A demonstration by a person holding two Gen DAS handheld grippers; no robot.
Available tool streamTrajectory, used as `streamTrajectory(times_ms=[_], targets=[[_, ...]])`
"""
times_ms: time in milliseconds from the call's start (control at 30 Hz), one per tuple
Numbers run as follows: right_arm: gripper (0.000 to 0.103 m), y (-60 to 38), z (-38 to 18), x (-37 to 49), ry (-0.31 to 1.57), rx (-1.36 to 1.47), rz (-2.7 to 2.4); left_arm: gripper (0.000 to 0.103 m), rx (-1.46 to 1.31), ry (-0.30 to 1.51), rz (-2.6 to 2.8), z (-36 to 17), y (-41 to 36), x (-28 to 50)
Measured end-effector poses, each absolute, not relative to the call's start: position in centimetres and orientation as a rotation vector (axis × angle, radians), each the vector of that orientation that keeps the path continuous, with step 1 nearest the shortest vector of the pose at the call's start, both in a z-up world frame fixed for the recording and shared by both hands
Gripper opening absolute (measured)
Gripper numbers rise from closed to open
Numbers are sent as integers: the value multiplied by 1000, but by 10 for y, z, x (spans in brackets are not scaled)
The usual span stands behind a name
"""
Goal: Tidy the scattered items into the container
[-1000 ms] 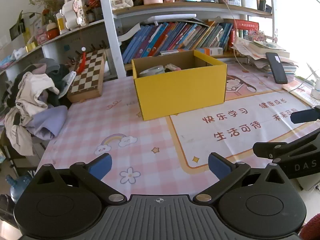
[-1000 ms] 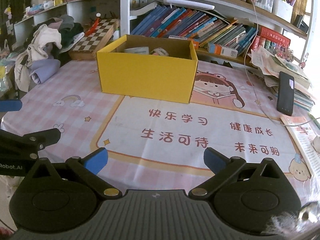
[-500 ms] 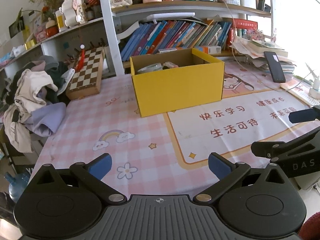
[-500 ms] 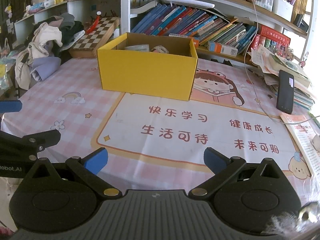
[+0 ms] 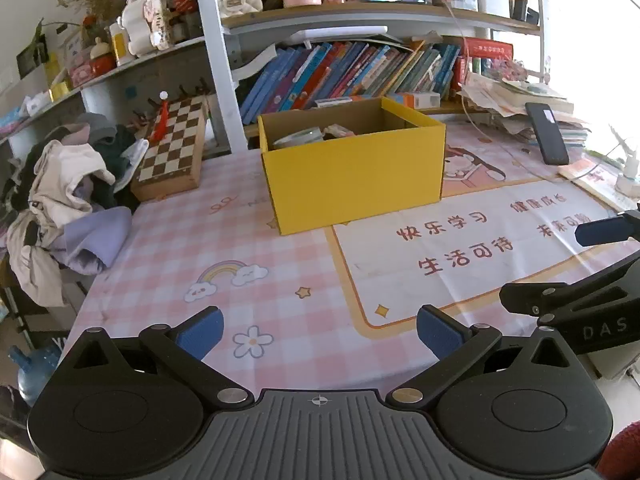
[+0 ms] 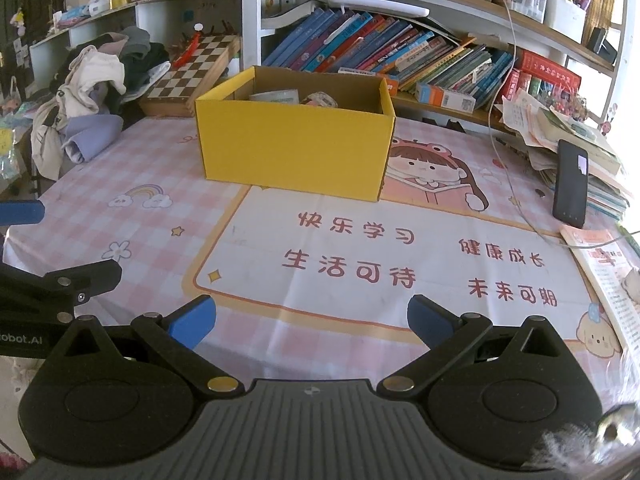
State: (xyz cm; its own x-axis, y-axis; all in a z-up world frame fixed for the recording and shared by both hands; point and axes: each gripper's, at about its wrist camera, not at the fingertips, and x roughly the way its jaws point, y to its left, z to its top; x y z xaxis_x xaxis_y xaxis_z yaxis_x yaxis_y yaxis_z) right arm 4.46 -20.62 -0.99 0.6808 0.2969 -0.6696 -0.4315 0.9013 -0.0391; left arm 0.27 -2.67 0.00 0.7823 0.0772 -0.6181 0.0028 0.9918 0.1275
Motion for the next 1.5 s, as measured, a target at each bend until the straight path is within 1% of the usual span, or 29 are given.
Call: streamTrajectory(times_ms=[1500], targets=[[103, -208, -9, 41, 715, -197, 414, 103, 137, 674, 34, 2, -31, -1]])
